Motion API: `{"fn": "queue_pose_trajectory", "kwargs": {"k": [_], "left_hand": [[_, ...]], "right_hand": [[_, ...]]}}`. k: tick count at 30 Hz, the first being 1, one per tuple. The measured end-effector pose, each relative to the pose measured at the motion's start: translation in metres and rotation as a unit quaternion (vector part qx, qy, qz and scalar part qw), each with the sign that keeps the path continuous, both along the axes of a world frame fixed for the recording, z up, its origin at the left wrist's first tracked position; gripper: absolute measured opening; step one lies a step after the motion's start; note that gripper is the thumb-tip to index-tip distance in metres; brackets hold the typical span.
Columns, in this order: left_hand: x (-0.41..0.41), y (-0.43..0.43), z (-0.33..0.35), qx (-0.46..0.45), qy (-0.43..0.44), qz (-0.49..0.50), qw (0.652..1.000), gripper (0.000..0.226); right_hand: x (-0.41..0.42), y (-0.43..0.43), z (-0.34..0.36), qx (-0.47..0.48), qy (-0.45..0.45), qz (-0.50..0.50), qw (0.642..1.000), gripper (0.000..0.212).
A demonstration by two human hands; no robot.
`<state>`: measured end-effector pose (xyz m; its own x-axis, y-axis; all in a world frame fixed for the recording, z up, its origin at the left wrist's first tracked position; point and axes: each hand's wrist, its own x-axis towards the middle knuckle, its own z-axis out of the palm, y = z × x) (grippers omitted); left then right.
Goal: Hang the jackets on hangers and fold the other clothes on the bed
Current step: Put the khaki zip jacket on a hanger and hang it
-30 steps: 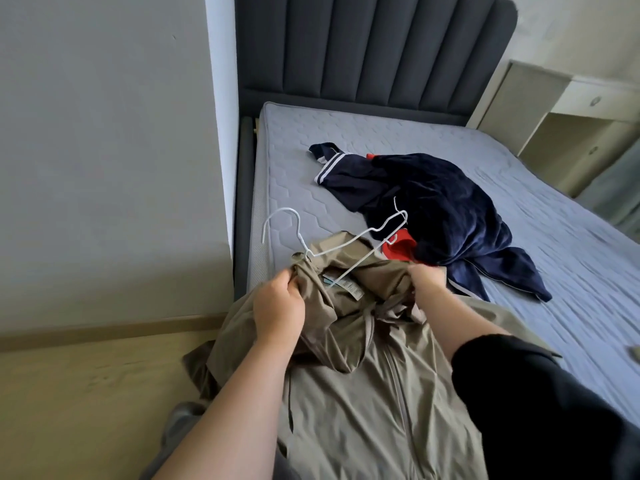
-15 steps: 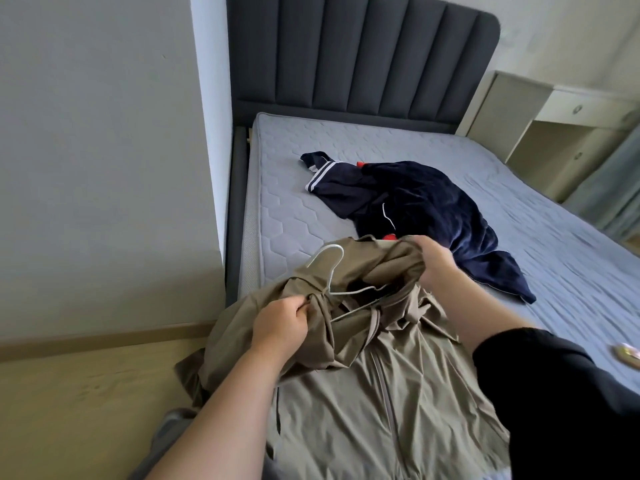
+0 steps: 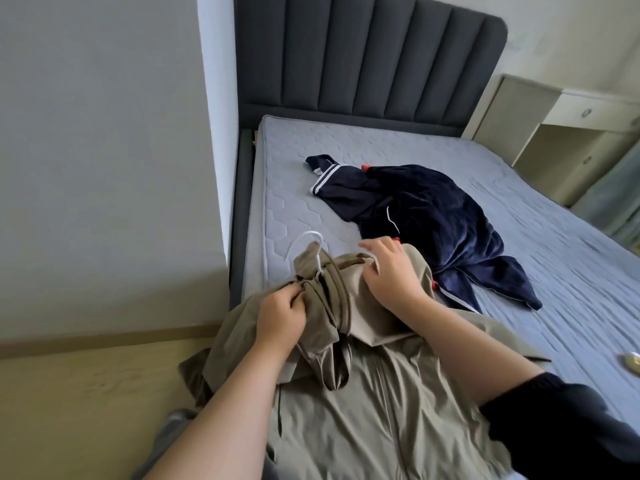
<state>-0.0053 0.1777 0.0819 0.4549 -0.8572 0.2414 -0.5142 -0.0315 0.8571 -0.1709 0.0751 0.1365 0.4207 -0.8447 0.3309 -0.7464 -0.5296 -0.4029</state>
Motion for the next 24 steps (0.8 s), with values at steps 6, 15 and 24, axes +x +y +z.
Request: {"fn": "queue_pose_trajectory", "kwargs": {"k": [6, 15, 24], "left_hand": [[0.012, 0.006, 0.046, 0.017, -0.035, 0.022, 0.999, 0.03], [0.093, 0.03, 0.242, -0.052, -0.34, 0.122, 0.931, 0.018], [0.15, 0.118, 0.443, -0.282, -0.454, 0.279, 0.798, 0.01]], "right_hand": [[0.019, -0.004, 0.02, 0.01, 0.114, 0.067, 0.991, 0.019], [0.107, 0.028, 0.176, -0.129, -0.127, 0.037, 0.983, 0.016], [0.192, 0.103, 0.369, -0.26, -0.347, 0.108, 0.895, 0.017]]}}
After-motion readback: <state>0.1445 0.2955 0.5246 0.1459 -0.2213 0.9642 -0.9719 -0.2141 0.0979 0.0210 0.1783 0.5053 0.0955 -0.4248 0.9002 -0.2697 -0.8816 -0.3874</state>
